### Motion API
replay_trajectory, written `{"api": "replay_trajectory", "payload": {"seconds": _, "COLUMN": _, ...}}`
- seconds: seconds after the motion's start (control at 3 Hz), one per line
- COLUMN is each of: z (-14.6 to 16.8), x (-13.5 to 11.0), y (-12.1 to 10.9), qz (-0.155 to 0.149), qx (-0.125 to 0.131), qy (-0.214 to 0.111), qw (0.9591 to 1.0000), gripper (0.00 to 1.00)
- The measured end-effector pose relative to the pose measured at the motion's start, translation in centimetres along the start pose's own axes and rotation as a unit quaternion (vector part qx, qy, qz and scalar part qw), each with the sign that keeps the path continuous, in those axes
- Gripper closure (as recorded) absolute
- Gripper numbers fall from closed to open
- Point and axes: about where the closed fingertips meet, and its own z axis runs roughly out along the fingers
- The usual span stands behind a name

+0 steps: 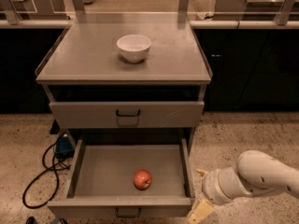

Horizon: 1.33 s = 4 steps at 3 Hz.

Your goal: Pick apple from middle drawer and place on counter

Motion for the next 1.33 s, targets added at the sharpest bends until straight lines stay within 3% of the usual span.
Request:
{"api": "replay_trajectory", "payload": {"seconds": 0.33, "z": 2.0, "x": -1.3, "y": -1.9, "qz": 0.014, "qx": 0.007, "qy": -0.044, "qw": 0.9989, "gripper": 0.0}}
{"api": "replay_trajectory", "payload": {"seconds": 0.67, "z": 2.2, "x": -1.3, "y": -1.8, "qz": 0.016, "qx": 0.004, "qy": -0.044, "qw": 0.9989, "gripper": 0.0}}
{"api": "replay_trajectory", "payload": {"seconds": 1.0, "z": 2.9, "x": -1.1, "y": -2.0, "qz": 0.019, "qx": -0.011, "qy": -0.088, "qw": 0.9959, "gripper": 0.0}}
{"api": "replay_trajectory", "payload": {"seconds": 1.33, "z": 5.7, "x": -4.2, "y": -3.7, "qz": 0.017, "qx": -0.022, "qy": -0.171, "qw": 0.9848, "gripper": 0.0}}
